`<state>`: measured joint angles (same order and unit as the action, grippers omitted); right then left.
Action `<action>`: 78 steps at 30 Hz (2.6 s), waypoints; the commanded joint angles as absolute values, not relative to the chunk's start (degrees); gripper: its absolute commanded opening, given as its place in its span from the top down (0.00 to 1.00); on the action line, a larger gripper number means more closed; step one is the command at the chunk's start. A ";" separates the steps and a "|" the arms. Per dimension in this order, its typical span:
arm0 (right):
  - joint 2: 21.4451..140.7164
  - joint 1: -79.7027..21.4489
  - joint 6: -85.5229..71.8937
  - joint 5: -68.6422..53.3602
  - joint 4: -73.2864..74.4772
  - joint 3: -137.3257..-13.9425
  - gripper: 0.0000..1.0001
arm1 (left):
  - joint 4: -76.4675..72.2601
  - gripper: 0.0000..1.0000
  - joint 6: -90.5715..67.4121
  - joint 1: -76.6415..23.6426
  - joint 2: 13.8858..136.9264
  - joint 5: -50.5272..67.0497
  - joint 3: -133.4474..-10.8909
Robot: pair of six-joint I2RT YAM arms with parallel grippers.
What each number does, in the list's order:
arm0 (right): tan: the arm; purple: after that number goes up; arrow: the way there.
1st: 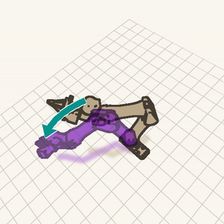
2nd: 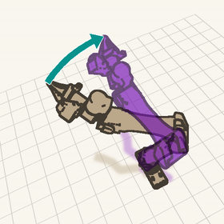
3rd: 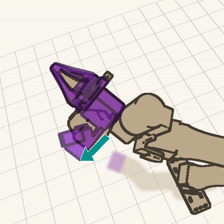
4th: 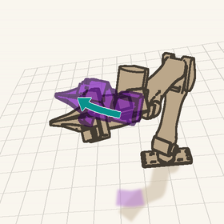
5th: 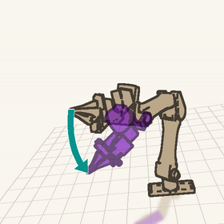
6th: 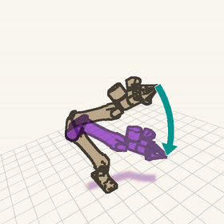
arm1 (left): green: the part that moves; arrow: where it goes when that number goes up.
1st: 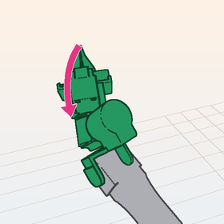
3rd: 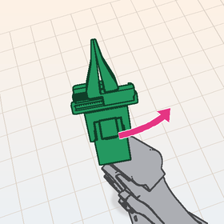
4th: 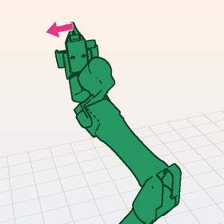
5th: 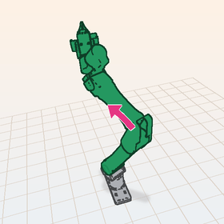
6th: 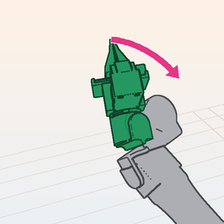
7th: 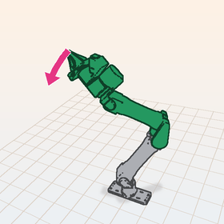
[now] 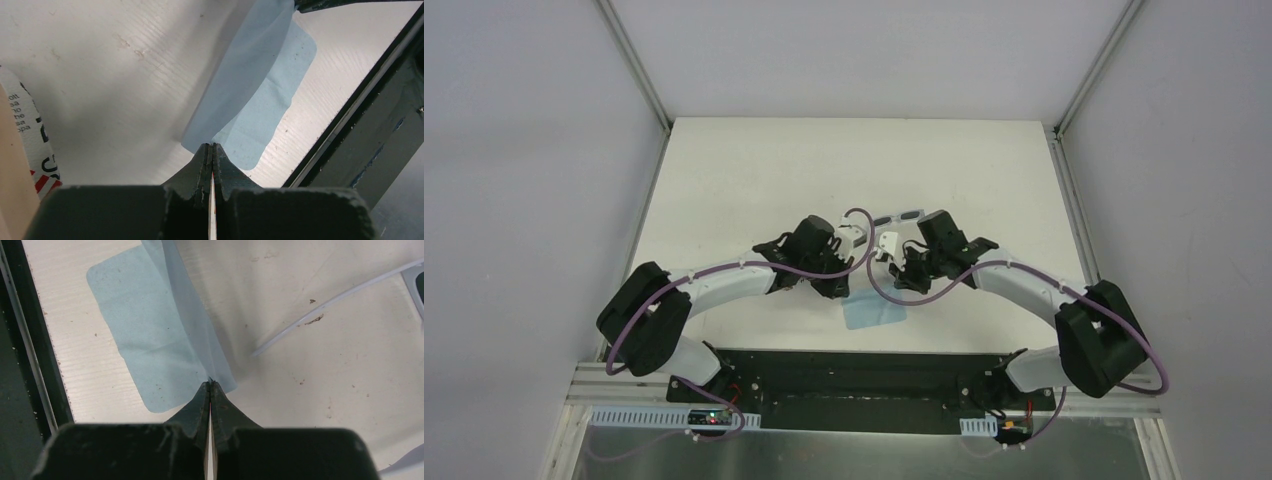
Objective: Organize the sunglasses
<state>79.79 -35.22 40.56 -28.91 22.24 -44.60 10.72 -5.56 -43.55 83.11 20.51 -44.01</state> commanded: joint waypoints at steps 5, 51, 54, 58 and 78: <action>79.39 -36.36 41.21 -29.43 23.97 -43.95 1.00 | 12.10 1.00 -6.39 -44.07 83.07 23.58 -45.25; 78.08 -38.31 42.65 -31.08 27.89 -41.19 1.00 | 17.50 1.00 -4.39 -46.46 87.65 25.48 -49.50; 78.31 -38.25 42.55 -29.86 27.25 -41.46 1.00 | 17.25 1.00 -4.50 -46.49 87.64 25.25 -50.03; 78.38 -38.28 42.16 -27.97 26.23 -42.99 1.00 | 17.19 1.00 -3.69 -46.39 87.52 22.87 -51.02; 83.33 -37.79 40.86 -21.42 20.73 -49.80 1.00 | 17.88 1.00 -1.06 -44.41 86.99 16.75 -53.79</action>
<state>83.55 -37.95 42.00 -22.24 23.66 -48.97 18.59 -2.42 -44.16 88.09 14.92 -52.62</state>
